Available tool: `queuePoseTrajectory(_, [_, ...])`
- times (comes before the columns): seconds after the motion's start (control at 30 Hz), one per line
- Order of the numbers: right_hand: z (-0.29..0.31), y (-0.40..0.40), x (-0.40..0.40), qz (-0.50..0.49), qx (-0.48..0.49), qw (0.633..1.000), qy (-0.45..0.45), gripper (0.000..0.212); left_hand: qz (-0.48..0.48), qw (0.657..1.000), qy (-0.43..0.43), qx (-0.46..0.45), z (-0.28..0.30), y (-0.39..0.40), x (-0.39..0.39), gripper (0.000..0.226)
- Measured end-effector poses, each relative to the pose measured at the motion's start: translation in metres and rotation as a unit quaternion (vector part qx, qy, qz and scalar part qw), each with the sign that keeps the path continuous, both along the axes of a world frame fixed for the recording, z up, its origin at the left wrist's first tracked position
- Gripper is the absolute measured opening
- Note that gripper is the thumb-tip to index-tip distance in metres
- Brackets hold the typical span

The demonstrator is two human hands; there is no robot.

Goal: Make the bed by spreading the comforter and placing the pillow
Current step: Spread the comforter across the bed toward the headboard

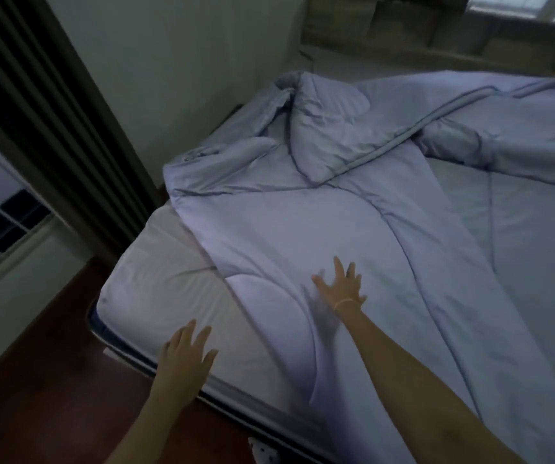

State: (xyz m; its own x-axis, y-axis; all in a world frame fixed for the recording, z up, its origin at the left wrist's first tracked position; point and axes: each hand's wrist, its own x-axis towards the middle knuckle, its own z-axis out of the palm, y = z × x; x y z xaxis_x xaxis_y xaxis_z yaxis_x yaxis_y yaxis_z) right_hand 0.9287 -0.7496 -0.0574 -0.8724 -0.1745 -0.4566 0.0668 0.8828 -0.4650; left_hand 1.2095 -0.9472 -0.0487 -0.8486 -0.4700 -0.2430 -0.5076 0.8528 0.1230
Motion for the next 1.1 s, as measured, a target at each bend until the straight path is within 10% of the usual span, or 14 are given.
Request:
queuePoseTrajectory(0.13, [-0.046,-0.011,-0.040,0.024,0.071,0.997,-0.031,0.091,-0.036,0.999,0.028,0.024,-0.013,-0.021,-0.028,0.078])
queuePoseTrajectory(0.27, [-0.088,-0.011,-0.016,0.092,0.162,0.978,0.090,0.045,-0.076,0.993,0.079,0.042,-0.029,-0.045,-0.065,0.069])
queuePoseTrajectory(0.63, [-0.037,-0.060,0.208,0.221,-0.017,0.973,-0.064,0.069,-0.276,0.947,0.157,0.061,-0.009,-0.079,-0.214,0.056])
queuePoseTrajectory(0.8, [-0.033,-0.069,0.228,0.029,-0.019,0.998,0.061,0.066,-0.332,0.940,0.069,0.033,-0.030,-0.074,-0.249,0.078])
queuePoseTrajectory(0.93, [-0.031,-0.035,0.141,-0.168,0.071,0.927,0.329,0.045,-0.364,0.931,0.031,-0.008,-0.066,-0.073,-0.276,0.101])
queuePoseTrajectory(1.1, [-0.058,0.028,0.033,-0.324,0.096,0.939,0.071,0.121,-0.361,0.930,0.070,0.007,-0.120,-0.066,-0.293,0.106])
